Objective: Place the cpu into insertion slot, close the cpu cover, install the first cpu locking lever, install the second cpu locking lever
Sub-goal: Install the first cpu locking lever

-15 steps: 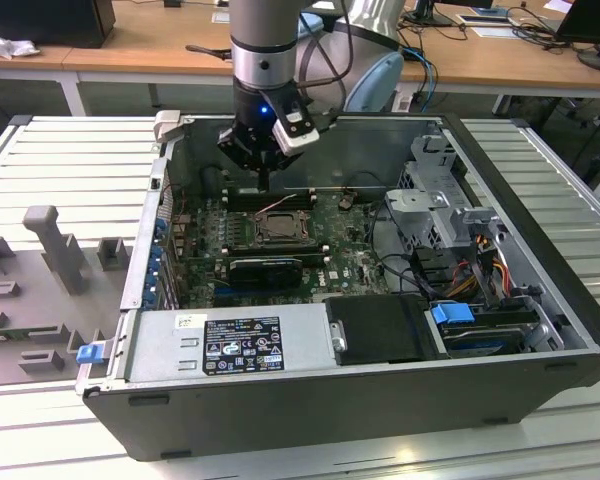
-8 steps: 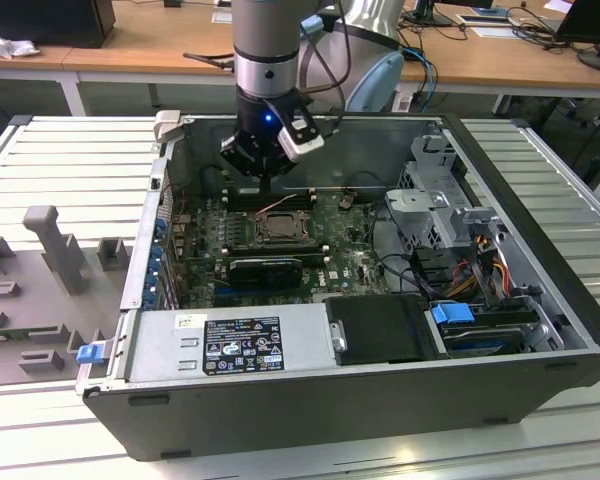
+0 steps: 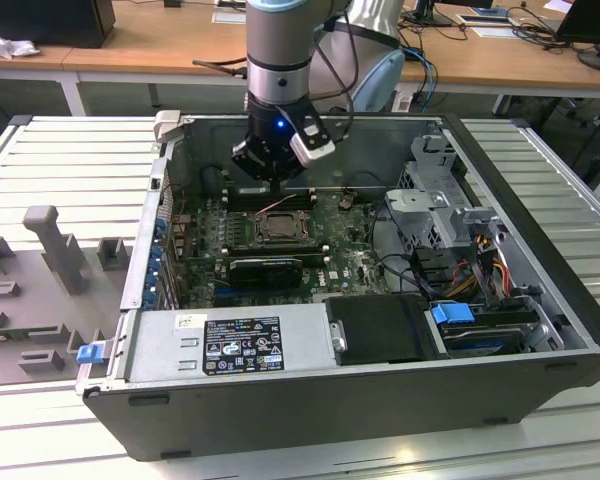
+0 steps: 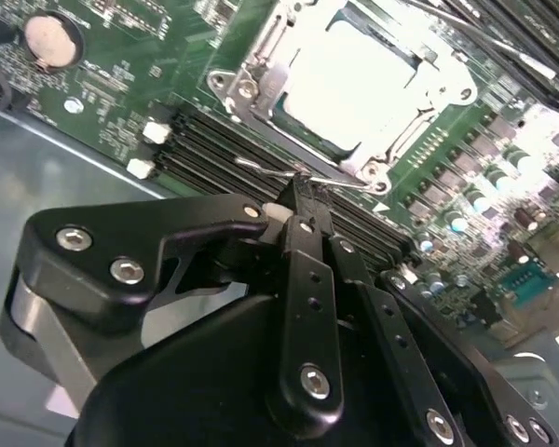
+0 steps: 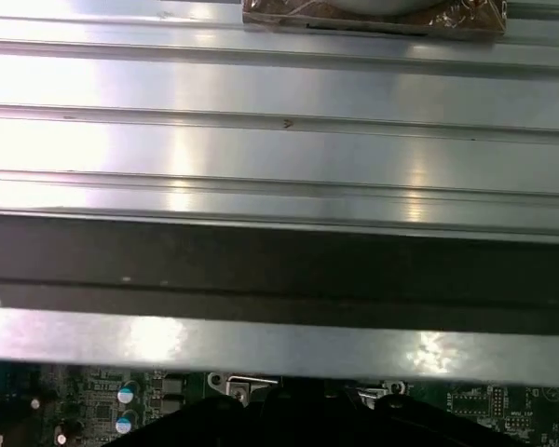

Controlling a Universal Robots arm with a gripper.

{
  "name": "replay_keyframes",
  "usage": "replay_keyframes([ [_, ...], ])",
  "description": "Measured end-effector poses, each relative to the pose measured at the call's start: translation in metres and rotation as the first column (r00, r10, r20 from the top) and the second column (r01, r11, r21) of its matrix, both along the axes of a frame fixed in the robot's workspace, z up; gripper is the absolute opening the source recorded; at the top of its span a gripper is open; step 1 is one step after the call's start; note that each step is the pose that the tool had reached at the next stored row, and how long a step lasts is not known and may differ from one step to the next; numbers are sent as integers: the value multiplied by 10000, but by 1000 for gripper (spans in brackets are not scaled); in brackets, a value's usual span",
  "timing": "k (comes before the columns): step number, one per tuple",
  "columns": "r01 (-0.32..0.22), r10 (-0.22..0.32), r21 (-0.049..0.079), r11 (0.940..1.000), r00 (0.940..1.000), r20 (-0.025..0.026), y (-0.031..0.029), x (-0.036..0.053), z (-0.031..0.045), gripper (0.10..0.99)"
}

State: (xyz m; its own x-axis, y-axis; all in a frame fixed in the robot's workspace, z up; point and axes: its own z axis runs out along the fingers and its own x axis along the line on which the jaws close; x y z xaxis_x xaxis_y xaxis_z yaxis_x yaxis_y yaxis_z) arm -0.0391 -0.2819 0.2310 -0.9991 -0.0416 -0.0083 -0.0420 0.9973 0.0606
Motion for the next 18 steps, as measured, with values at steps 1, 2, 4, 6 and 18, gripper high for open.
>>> replay_keyframes([
  [1,-21,21,0,10000,10000,1,7,25,-10,106],
  [2,-34,34,1,10000,10000,1,10,33,-16,106],
  [4,-85,85,0,10000,10000,0,21,65,-38,106],
  [6,-129,129,-1,9999,9999,0,27,87,-61,106],
  [18,-149,149,14,9999,9999,16,30,172,-181,106],
])
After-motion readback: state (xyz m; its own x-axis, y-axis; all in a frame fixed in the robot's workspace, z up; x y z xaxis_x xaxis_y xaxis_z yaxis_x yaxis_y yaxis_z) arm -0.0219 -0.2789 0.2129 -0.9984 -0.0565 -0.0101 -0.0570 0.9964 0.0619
